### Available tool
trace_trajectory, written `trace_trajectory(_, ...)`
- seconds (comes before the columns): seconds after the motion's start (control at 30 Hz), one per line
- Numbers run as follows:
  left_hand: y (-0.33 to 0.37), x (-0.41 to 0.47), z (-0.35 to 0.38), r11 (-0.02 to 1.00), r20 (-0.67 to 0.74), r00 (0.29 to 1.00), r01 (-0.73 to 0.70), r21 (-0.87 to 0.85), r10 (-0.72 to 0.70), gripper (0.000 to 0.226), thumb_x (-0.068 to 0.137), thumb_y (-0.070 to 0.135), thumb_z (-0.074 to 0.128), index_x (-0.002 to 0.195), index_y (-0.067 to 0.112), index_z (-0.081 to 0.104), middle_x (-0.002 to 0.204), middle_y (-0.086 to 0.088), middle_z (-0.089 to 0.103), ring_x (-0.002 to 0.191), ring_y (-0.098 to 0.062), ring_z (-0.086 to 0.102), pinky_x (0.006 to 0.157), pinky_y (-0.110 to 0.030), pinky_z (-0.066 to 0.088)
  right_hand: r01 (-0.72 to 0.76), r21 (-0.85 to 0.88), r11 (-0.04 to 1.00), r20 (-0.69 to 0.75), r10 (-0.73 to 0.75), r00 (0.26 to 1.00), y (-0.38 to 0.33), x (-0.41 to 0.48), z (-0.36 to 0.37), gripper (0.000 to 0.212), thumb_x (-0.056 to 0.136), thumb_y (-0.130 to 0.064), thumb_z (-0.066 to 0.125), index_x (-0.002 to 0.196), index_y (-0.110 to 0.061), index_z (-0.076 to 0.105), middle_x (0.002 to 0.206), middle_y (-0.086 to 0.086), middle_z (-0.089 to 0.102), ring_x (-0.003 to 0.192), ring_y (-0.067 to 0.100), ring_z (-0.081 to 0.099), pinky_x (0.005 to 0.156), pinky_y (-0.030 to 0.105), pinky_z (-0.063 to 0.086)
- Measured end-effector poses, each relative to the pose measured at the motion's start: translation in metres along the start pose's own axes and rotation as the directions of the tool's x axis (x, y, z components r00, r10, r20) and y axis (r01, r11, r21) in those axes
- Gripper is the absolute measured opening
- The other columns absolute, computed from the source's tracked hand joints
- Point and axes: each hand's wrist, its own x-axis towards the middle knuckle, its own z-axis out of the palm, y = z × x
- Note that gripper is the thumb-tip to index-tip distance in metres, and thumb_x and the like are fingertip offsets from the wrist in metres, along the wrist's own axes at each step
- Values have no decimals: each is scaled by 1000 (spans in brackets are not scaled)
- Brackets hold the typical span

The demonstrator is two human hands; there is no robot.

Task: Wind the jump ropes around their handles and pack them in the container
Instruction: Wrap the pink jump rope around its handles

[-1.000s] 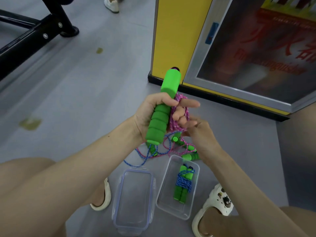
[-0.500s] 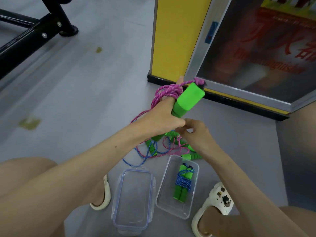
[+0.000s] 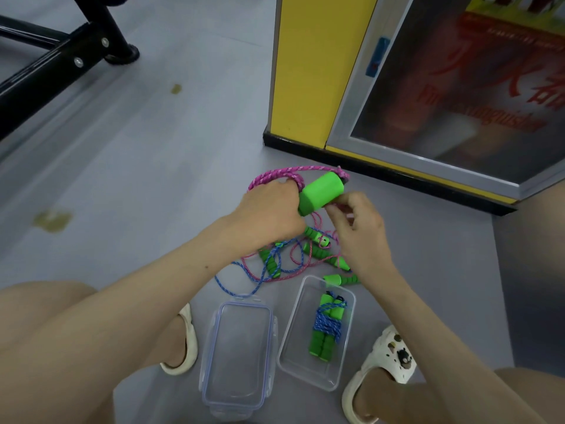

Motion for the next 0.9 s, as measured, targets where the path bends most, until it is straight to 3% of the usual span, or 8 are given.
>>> trace_trajectory(0.13, 2, 0, -10, 822, 430, 899, 306, -481, -83, 3, 75, 6, 58, 74, 4, 57, 55, -11, 57, 46, -25, 54, 51, -24, 46, 188, -93, 978, -41, -193, 980, 1, 1, -2, 5, 89, -3, 57, 89, 1, 59, 93, 11, 55, 80, 11, 49, 70, 8, 37)
trace_trajectory(0.23, -5, -3, -19, 641, 595, 797, 403, -653, 104, 31, 78, 3, 50, 50, 5, 62, 38, -8, 45, 33, -18, 42, 47, -17, 41, 207, -51, 977, -67, -210, 975, -1, 1, -4, 4, 89, -4, 58, 92, -3, 59, 92, 7, 55, 79, 1, 49, 72, 6, 36)
trace_trajectory(0.3, -7, -6, -23, 532, 625, 707, 406, -743, 332, 35, 72, 9, 45, 39, 10, 58, 35, -5, 42, 32, -16, 39, 65, -28, 38, 172, 12, 985, -61, -171, 983, -4, -1, -5, 5, 90, -10, 57, 95, -11, 58, 93, 5, 58, 81, -6, 52, 71, 4, 36)
trace_trajectory(0.43, -12, -3, -20, 264, 512, 557, 467, -844, 654, 37, 67, 12, 45, 80, -19, 60, 39, -2, 42, 35, -14, 41, 76, -31, 44, 142, 78, 987, -29, -140, 990, -1, -2, -1, 17, 85, -23, 46, 96, -14, 56, 89, 3, 59, 79, 2, 54, 69, 14, 41)
trace_trajectory(0.5, -12, -2, -18, 172, 433, 543, 465, -868, 719, 30, 63, 19, 59, 60, -10, 57, 40, -3, 45, 38, -14, 45, 81, -28, 51, 156, 11, 988, 6, -156, 988, 2, -1, 1, 11, 84, -12, 45, 88, -13, 55, 76, -7, 53, 69, 1, 51, 61, 20, 42)
trace_trajectory(0.63, -3, -6, -16, -70, 306, 723, 439, -896, 619, 19, 63, 18, 54, 49, 9, 62, 42, -3, 49, 40, -15, 48, 77, -28, 54, 81, -23, 996, 176, -76, 982, 1, 0, 1, 23, 82, 9, 46, 93, -4, 61, 74, -6, 56, 67, 10, 55, 63, 27, 45)
trace_trajectory(0.77, 4, -6, -16, -398, 199, 905, 351, -848, 375, 47, 66, 9, 38, 96, -9, 70, 61, -9, 68, 60, -22, 67, 78, -30, 56, -9, -67, 998, 292, 29, 956, 5, 0, 3, 11, 89, 1, 55, 88, -8, 62, 78, 10, 62, 69, 25, 55, 60, 21, 41)
trace_trajectory(0.9, 6, -3, -17, -468, 142, 974, 209, -859, 175, 49, 66, 8, 40, 109, -6, 58, 78, -11, 74, 81, -23, 72, 93, -32, 49, -19, -118, 993, 349, 59, 935, 7, -2, 2, 10, 88, -8, 60, 93, -11, 68, 89, 7, 68, 78, 21, 59, 70, 26, 43)
